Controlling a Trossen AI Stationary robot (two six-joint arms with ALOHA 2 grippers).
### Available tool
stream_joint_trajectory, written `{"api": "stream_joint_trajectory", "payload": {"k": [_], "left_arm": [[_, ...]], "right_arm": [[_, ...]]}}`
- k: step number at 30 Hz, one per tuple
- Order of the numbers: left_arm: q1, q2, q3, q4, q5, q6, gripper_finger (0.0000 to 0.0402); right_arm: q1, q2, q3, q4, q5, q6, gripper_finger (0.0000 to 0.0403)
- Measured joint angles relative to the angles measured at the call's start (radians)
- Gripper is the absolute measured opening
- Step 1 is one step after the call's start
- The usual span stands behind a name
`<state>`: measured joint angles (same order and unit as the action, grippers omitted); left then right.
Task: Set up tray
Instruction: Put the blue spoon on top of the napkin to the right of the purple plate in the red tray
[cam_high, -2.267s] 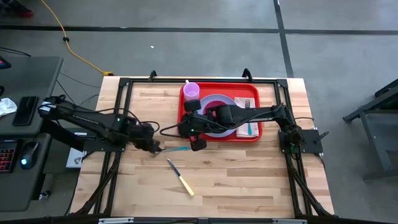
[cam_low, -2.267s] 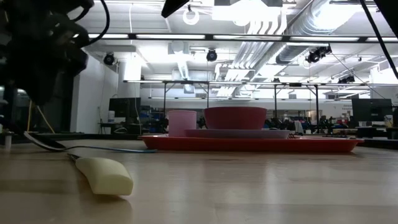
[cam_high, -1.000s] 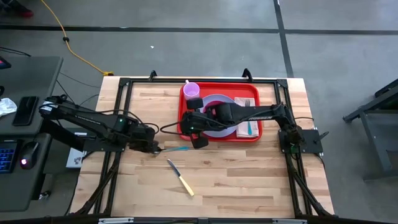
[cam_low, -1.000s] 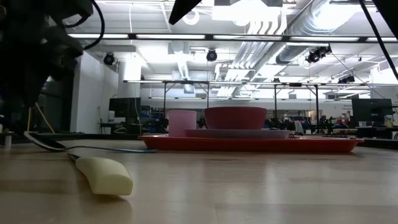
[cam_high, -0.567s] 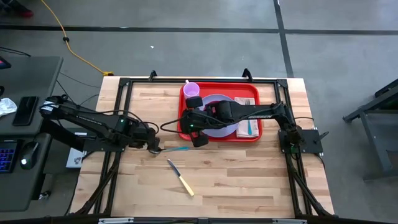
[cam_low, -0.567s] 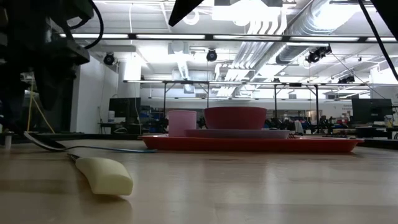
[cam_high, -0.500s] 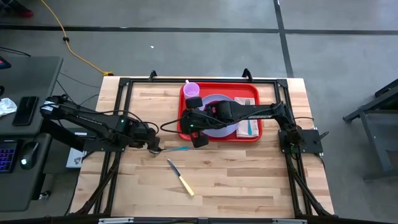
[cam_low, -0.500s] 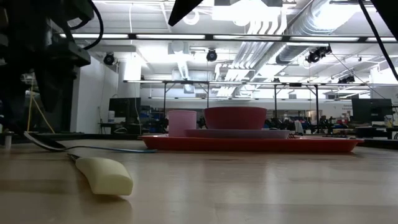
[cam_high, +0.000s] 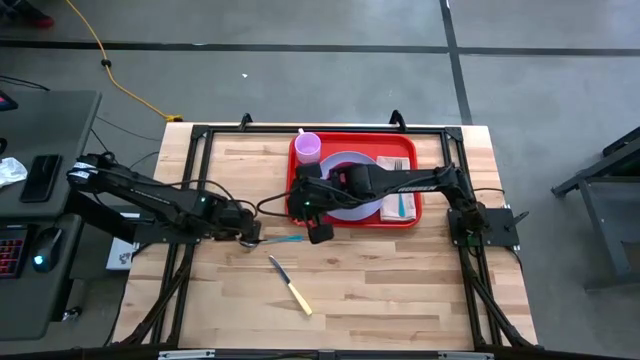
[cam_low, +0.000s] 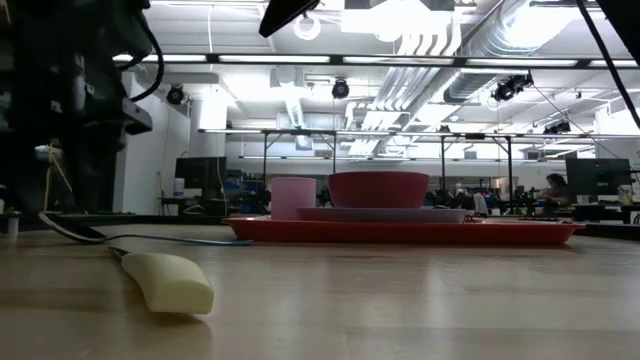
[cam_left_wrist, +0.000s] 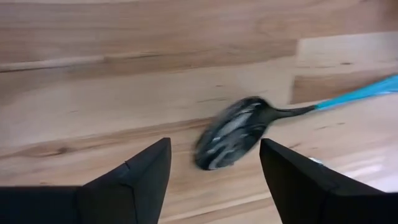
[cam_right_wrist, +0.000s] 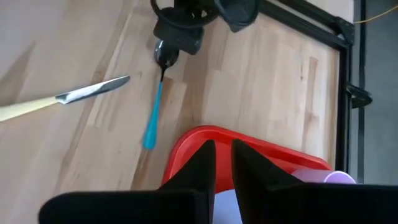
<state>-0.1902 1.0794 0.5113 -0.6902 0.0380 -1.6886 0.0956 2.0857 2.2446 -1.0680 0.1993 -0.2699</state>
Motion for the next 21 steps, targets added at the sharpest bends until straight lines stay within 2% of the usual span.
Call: {"api": "stream_joint_trajectory", "payload": {"k": [3,15,21], "left_arm": [[0.000,0.000,-0.023,0.066,-0.002,-0.001,0.0272],[0.000,0.000,-0.051,0.071,-0.004,-0.029,0.0270],[0.000,0.000,-0.051,0.070,-0.013,-0.033,0.0234]], "right_arm": [[0.000,0.000,-0.004,0.000,-0.005,0.000,0.0030],[0.000,0.000,-0.003,0.019,-0.003,0.000,0.0030],[0.000,0.000,-0.003,0.037,-0.004,0.000,0.0030]]}}
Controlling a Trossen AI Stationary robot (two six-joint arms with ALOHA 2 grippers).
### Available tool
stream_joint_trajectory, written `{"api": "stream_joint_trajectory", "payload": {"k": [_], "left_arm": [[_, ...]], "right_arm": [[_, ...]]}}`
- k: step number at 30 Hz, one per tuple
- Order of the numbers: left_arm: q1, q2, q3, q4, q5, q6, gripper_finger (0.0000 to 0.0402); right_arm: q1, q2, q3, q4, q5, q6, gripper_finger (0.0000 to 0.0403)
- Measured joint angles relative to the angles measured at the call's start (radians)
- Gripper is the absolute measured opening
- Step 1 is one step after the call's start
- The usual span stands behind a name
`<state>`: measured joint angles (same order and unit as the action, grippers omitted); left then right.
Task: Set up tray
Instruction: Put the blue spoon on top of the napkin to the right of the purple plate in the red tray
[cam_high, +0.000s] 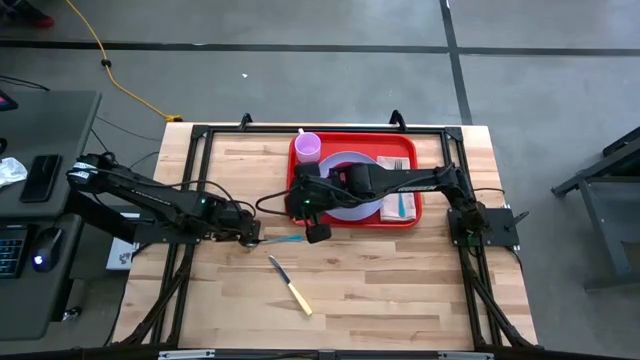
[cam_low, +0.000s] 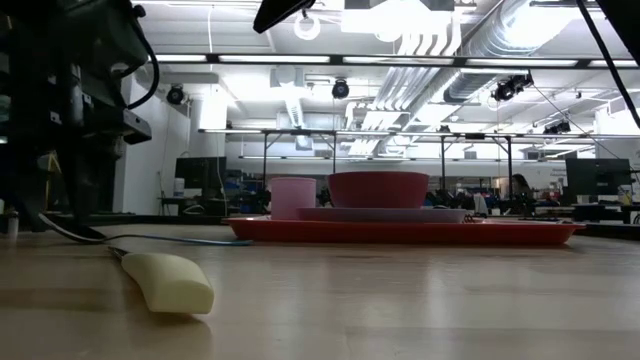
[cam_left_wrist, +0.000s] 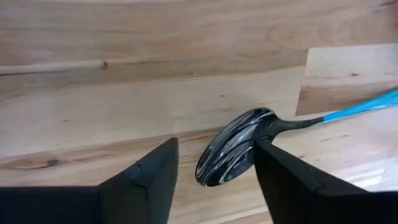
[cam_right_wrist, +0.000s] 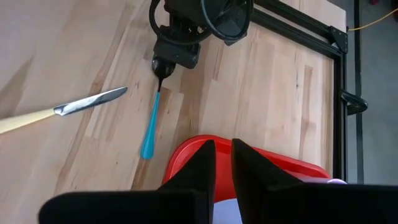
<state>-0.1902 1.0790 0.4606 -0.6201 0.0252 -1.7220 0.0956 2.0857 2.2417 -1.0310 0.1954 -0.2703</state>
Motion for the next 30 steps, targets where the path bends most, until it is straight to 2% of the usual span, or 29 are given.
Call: {"api": "stream_joint_trajectory", "payload": {"k": [9,14,20,30], "left_arm": [[0.000,0.023,0.000,-0.010,-0.016,-0.012,0.0121],[0.000,0.069,0.005,0.038,-0.016,-0.004,0.0067],[0.000,0.100,0.006,0.100,-0.019,0.016,0.0042],[0.000,0.084,0.004,0.096,0.019,0.099,0.0010]], "right_arm": [[0.000,0.000,0.000,0.008,-0.001,0.000,0.0030],[0.000,0.000,0.000,0.009,-0.001,0.000,0.0030],[0.000,0.000,0.000,0.009,0.000,0.000,0.0030],[0.000,0.000,0.001,0.007,0.000,0.000,0.0030]]}}
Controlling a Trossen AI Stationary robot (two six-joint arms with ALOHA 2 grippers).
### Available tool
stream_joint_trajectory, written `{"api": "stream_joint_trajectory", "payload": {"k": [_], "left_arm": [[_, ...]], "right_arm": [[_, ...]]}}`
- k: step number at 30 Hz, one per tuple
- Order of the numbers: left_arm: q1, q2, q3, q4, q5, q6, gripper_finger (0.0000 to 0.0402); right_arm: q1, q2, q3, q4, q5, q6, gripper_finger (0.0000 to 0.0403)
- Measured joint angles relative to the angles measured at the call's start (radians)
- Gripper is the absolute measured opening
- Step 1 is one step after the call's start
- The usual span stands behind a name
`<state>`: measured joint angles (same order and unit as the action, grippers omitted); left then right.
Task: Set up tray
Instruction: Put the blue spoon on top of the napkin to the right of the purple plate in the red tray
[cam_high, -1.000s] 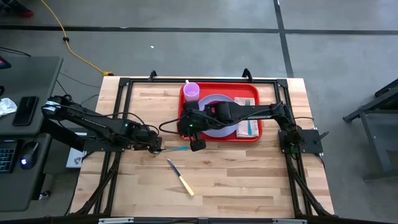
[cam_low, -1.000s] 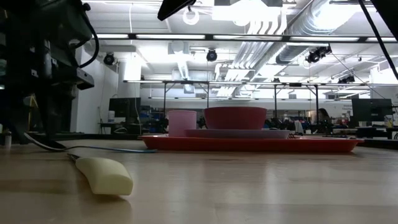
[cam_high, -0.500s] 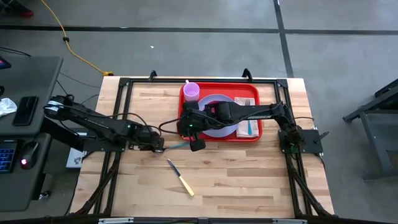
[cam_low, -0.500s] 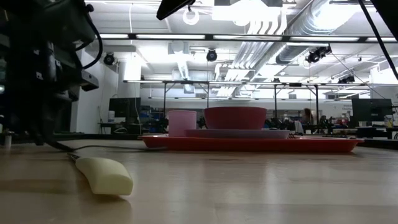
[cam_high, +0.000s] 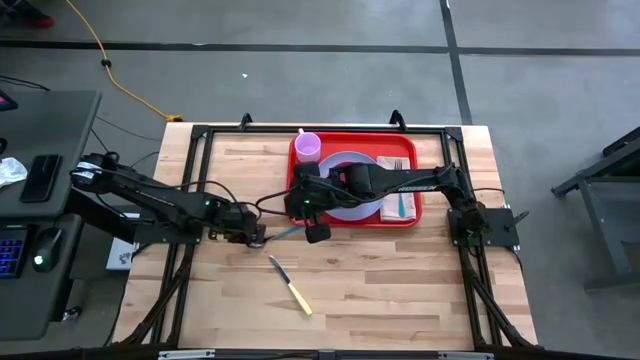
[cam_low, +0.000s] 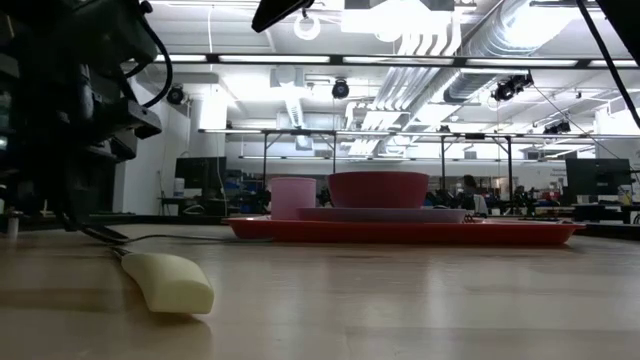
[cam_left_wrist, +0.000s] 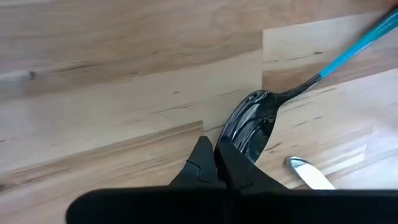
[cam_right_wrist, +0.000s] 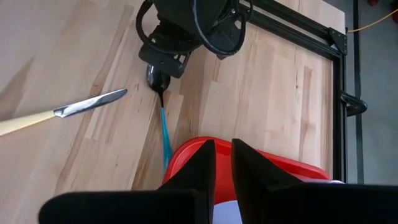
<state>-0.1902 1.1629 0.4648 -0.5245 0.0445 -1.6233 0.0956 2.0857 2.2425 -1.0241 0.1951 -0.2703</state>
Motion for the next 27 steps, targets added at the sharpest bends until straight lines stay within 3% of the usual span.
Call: {"api": "stream_joint_trajectory", "payload": {"k": [13,19,27], "left_arm": [[0.000,-0.120,0.017,-0.250,0.118,0.071,0.0009],[0.000,-0.182,0.109,-0.500,0.123,0.121,0.0005],[0.000,-0.222,0.178,-0.579,0.077,0.139,0.0005]], "right_arm": [[0.000,0.000,0.000,-0.003,0.000,0.000,0.0030],[-0.010,0.000,0.000,0.003,-0.001,0.000,0.0030],[-0.021,0.000,0.000,0.020,-0.011,0.000,0.0030]]}}
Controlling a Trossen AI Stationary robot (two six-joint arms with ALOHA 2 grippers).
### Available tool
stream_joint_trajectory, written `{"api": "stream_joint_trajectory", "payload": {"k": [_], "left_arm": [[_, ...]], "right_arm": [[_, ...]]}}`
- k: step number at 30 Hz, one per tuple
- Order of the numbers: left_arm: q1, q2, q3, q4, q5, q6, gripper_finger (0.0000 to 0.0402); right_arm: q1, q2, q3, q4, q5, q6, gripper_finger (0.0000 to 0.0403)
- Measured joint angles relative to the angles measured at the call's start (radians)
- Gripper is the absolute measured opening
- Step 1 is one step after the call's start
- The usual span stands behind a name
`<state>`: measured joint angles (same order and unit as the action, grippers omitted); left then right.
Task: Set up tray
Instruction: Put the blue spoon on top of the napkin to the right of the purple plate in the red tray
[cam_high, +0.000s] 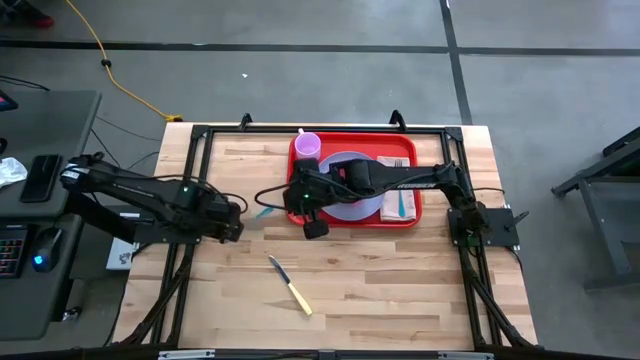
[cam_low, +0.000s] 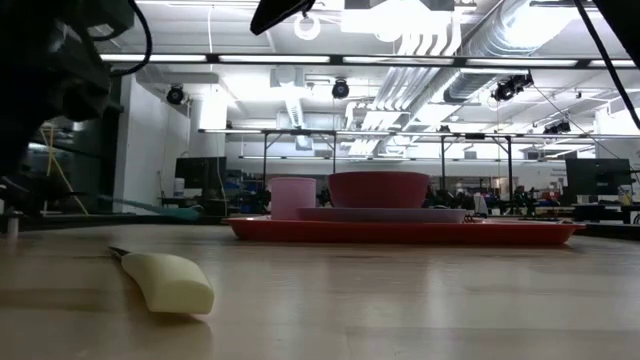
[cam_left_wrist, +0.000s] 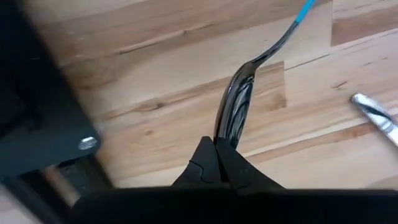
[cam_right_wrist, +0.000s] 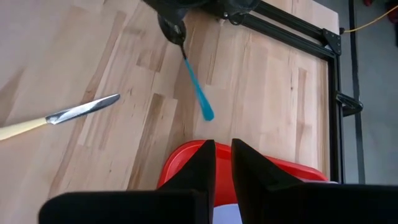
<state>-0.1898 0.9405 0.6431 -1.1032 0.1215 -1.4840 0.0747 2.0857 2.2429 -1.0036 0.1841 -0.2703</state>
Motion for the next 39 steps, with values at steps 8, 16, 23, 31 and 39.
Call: {"api": "stream_joint_trajectory", "payload": {"k": [8,16,23,31,39], "left_arm": [[0.000,-0.001,0.083,0.003,-0.027,0.050,0.0005],[0.000,-0.001,0.228,-0.004,-0.098,0.123,0.0005],[0.000,0.040,0.344,-0.027,-0.114,0.172,0.0005],[0.000,0.066,0.435,-0.046,-0.114,0.176,0.0005],[0.000,0.066,0.490,-0.038,-0.109,0.157,0.0005]], "right_arm": [[-0.003,0.000,0.000,0.006,-0.004,0.000,0.0030],[0.000,0.000,0.000,0.012,-0.186,-0.136,0.0042],[0.007,0.000,0.000,0.067,-0.160,-0.289,0.0085],[0.006,0.017,0.001,0.060,-0.101,-0.408,0.0110],[0.012,0.053,0.001,0.094,0.042,-0.495,0.0104]]}}
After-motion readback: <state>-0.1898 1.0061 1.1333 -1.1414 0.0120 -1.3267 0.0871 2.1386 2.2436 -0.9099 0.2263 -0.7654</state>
